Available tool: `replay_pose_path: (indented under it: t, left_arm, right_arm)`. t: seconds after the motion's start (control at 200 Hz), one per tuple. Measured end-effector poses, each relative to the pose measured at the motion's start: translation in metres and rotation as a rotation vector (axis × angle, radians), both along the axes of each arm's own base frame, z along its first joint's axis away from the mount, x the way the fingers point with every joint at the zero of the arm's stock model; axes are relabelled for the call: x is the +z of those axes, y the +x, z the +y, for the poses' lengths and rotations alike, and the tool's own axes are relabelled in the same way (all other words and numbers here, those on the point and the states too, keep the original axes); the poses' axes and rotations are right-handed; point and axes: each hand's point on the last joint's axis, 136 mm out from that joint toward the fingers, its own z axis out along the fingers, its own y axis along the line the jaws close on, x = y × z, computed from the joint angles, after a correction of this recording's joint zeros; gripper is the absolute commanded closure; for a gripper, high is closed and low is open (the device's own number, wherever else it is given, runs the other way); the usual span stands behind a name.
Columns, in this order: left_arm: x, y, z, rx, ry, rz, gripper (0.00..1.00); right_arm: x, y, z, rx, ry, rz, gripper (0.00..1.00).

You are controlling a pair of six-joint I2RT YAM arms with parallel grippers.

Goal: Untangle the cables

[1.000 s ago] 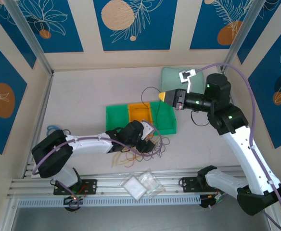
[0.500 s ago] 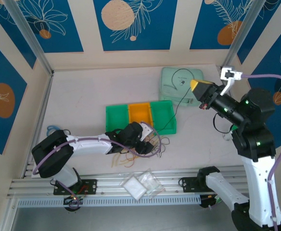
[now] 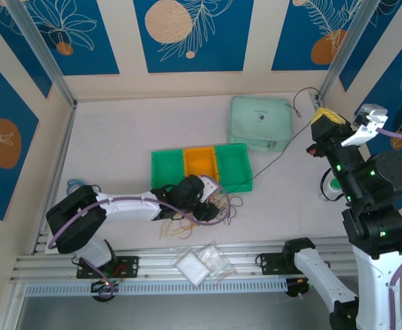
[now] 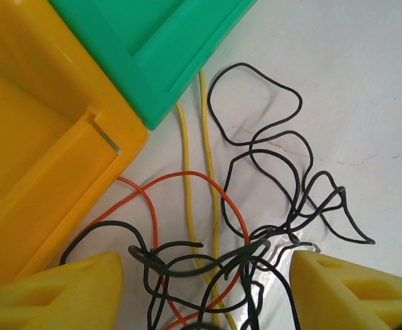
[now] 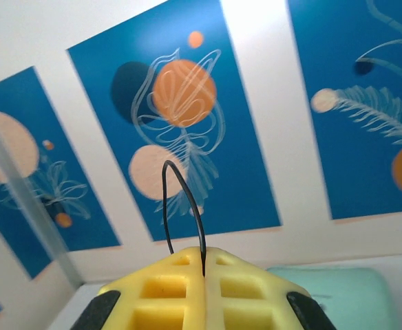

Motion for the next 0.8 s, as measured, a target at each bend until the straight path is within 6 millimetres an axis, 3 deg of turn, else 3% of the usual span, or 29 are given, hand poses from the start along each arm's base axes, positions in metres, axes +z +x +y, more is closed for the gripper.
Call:
replay_pose_path:
  t: [0.44,0.795]
  left_arm:
    - [-0.003,-0.001,0.002,0.000,0.006,0.004,0.35]
    - [-0.009,-0.002,0.003,0.000,0.020,0.013,0.37]
  right_arm:
    - [0.023,0.008,-0.053,-0.356,-0.196,-0.077,1.00]
    - [0.040,0.022,-0.066,-0.483,-0.306,-0.115,1.00]
